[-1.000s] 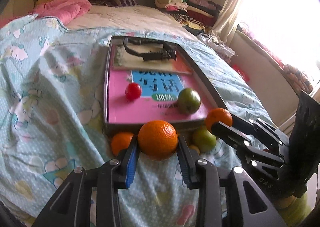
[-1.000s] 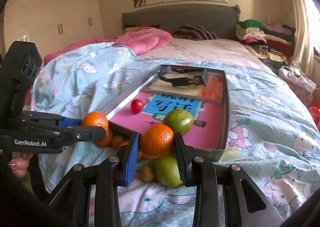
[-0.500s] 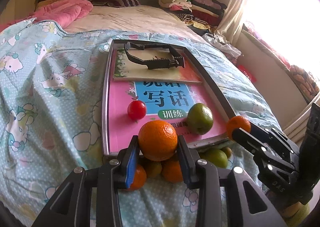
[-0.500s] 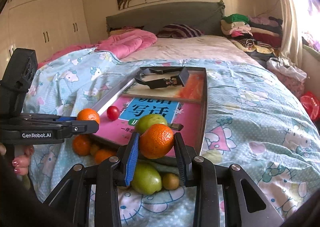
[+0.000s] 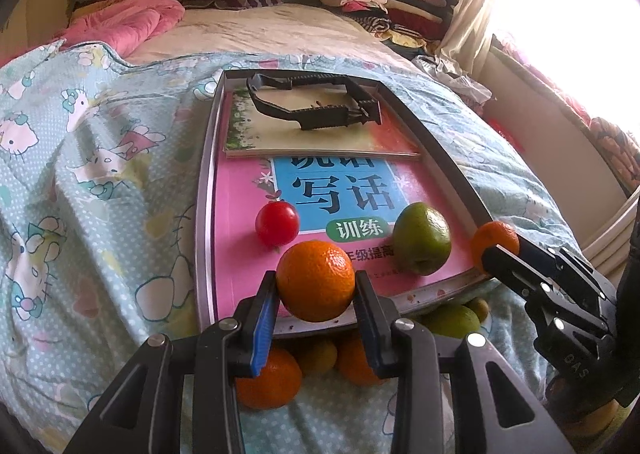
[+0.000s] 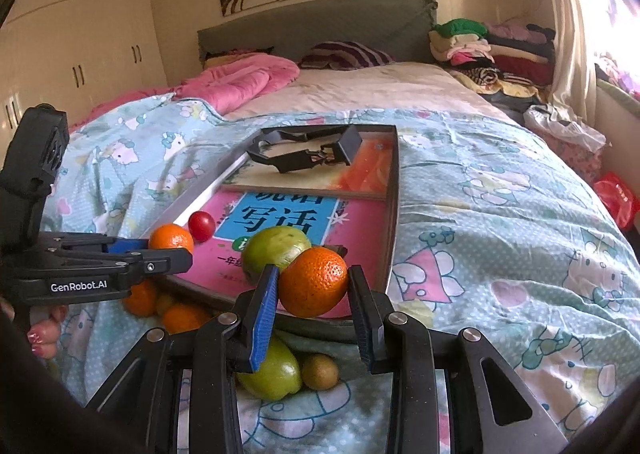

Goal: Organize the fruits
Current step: 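Carry both oranges into the tray and open both tools to release them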

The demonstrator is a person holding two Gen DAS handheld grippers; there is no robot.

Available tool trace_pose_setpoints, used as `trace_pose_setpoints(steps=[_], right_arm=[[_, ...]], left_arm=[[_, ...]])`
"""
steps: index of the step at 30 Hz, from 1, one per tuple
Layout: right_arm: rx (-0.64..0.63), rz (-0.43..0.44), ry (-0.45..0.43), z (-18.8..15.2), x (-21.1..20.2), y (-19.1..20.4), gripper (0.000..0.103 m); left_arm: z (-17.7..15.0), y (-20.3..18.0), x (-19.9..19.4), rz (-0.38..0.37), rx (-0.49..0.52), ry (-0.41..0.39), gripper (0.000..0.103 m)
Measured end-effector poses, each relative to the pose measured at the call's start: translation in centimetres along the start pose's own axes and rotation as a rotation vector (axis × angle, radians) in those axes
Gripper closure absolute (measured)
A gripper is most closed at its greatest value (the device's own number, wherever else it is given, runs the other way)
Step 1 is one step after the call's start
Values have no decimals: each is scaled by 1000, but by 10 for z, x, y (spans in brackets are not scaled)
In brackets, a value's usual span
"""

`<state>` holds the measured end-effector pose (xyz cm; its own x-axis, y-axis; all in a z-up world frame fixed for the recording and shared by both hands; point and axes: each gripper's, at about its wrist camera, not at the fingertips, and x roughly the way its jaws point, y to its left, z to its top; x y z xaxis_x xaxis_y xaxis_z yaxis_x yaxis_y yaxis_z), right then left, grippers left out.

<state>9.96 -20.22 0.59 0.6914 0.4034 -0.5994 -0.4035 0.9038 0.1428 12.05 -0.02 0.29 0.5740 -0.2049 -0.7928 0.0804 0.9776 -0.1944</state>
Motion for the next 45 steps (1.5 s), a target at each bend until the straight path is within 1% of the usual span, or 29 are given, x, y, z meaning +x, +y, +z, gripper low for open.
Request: trace_pose_setpoints(steps=[6, 12, 18, 31, 34, 39, 41, 43, 45], right_arm=[[-1, -1, 11, 1, 4, -1, 67], [-22, 2, 38, 2, 11, 2, 67], [-49, -17, 63, 4, 19, 4, 67], [-48, -26, 83, 7, 27, 6, 65], [-44, -16, 77, 6, 27, 5, 63], [-60, -20, 67, 5, 25, 8, 61], [-60, -23, 55, 4, 23, 8, 54], [-65, -24, 33, 3, 20, 9, 53], [-70, -25, 8, 2, 15, 10, 46]], left_arm=[[2, 0, 5, 4, 2, 7, 66], [3, 1, 9, 28, 9, 7, 66], [3, 1, 12, 54, 23, 4, 66], [3, 1, 12, 54, 22, 4, 66], [3, 1, 12, 53, 20, 4, 66], [3, 1, 12, 53, 21, 4, 66], [3, 1, 12, 53, 20, 5, 66], [3, 1, 12, 52, 19, 4, 66], [3, 1, 13, 52, 19, 3, 65]])
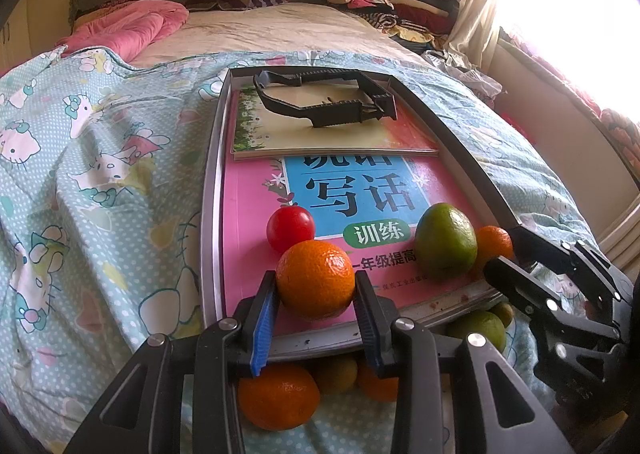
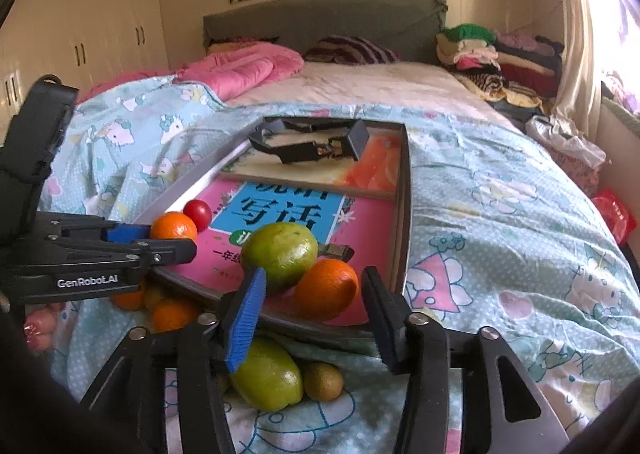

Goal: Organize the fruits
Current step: 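Carry both oranges into the tray and open both tools to release them, then withdraw both open tools from the tray toward the remaining fruits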

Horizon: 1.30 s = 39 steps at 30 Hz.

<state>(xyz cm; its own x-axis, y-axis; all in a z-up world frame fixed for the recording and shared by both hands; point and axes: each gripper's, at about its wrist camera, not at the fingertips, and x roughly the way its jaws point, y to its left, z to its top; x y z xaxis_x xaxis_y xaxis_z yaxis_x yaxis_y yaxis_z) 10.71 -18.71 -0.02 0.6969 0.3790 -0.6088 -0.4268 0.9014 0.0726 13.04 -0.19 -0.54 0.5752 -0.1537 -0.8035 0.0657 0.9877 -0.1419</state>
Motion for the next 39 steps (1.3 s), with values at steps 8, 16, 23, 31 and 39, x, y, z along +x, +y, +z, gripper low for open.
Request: trace_pose_setpoints(steps=[8, 16, 23, 31, 39], right_arm=[[-19, -19, -53, -4, -10, 4, 38], [-31, -34, -73, -6, -14, 7, 35], [-22, -33, -82, -7, -17, 7, 33], [-43, -38, -98, -8, -20, 14, 31], [-34, -44, -116, -8, -27, 17, 29]], left_arm=[[0, -1, 1, 3, 5, -2, 65], [-2, -1, -4, -4, 3, -9, 63], [-4, -1, -9, -11, -5, -17, 60], [-5, -1, -17, -21, -10, -34, 52], [-7, -3, -33, -32, 2, -67, 44]])
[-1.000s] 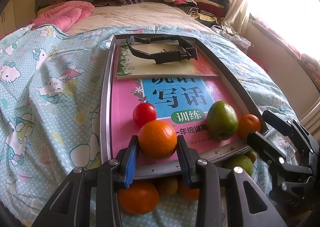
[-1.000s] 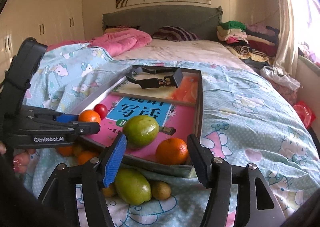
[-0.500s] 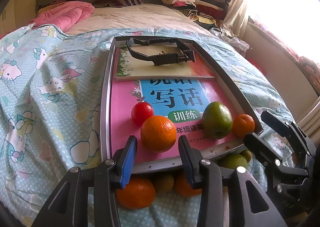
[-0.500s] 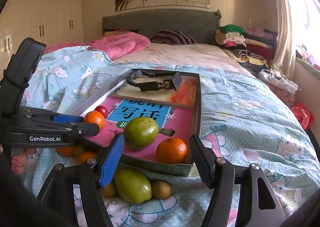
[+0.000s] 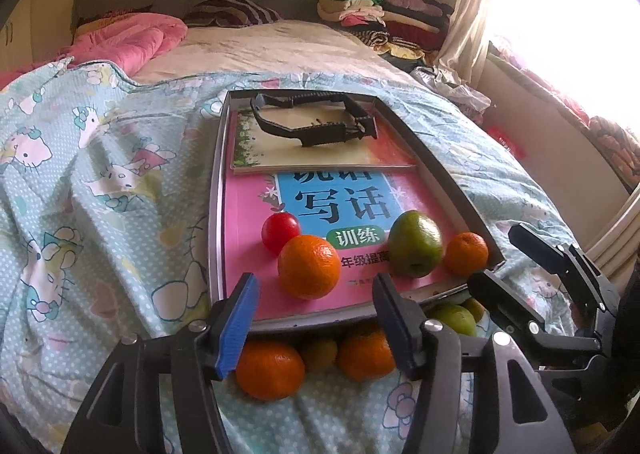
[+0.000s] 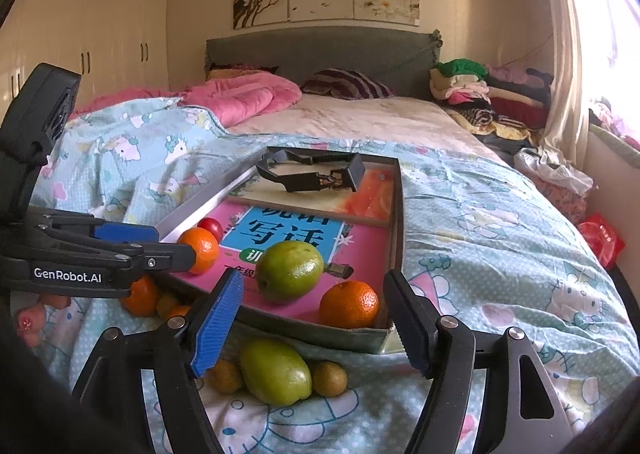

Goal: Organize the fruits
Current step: 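Withdraw both open tools from the tray toward the remaining fruits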

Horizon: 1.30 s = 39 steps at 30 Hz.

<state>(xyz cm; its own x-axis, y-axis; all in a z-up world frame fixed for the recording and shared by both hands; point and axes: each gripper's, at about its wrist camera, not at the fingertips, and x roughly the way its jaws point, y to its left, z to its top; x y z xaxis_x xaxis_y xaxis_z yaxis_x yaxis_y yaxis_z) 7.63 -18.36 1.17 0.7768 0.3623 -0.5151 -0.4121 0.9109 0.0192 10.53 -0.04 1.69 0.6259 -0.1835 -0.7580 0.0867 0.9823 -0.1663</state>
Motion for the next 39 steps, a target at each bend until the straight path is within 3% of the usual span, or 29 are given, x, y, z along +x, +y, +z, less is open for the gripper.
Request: trace_pose_setpoints(steps=[16, 30, 39], right_arm=[[15, 8, -21, 5, -20, 7, 27], [66, -7, -55, 14, -51, -1, 26], [90, -19, -23, 11, -59, -6, 25]], left_arm=[[-4, 0, -31, 14, -11, -58, 25], [-6, 14, -60, 31, -39, -88, 25], [-16, 26, -69, 45, -50, -78, 25]])
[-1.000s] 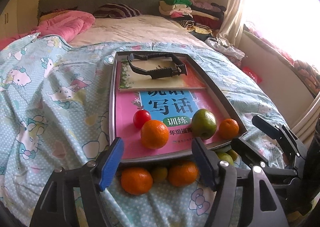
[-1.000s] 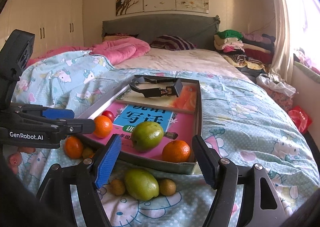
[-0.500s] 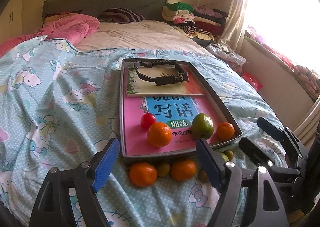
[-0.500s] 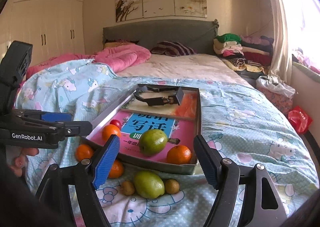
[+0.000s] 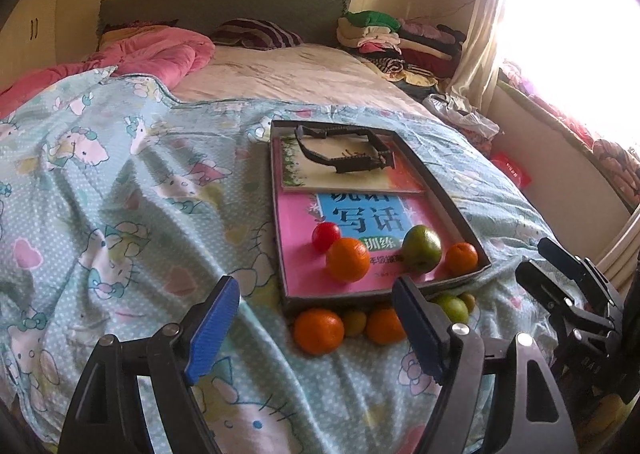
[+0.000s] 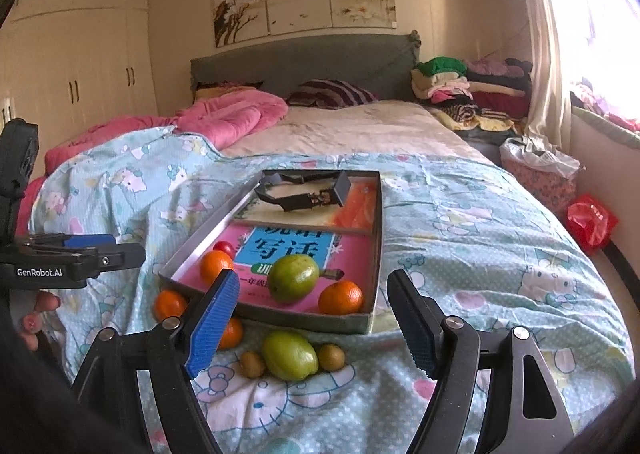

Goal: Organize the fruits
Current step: 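Withdraw both open tools from the tray toward the remaining fruits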

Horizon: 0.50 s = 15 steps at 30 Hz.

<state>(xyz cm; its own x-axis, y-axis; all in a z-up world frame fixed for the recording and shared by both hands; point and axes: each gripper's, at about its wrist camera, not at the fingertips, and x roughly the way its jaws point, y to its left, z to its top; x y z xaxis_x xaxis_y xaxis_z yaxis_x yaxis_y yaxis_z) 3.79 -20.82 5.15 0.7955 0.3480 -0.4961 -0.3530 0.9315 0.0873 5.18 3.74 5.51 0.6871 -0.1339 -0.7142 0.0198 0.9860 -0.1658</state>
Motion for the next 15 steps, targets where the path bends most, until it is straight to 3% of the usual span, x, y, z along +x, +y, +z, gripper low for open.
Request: trace_pose_setpoints(steps=[15], right_arm=[[18, 37, 104, -25, 9, 8, 25]], left_arm=[[-26, 3, 8, 5, 39, 56, 25]])
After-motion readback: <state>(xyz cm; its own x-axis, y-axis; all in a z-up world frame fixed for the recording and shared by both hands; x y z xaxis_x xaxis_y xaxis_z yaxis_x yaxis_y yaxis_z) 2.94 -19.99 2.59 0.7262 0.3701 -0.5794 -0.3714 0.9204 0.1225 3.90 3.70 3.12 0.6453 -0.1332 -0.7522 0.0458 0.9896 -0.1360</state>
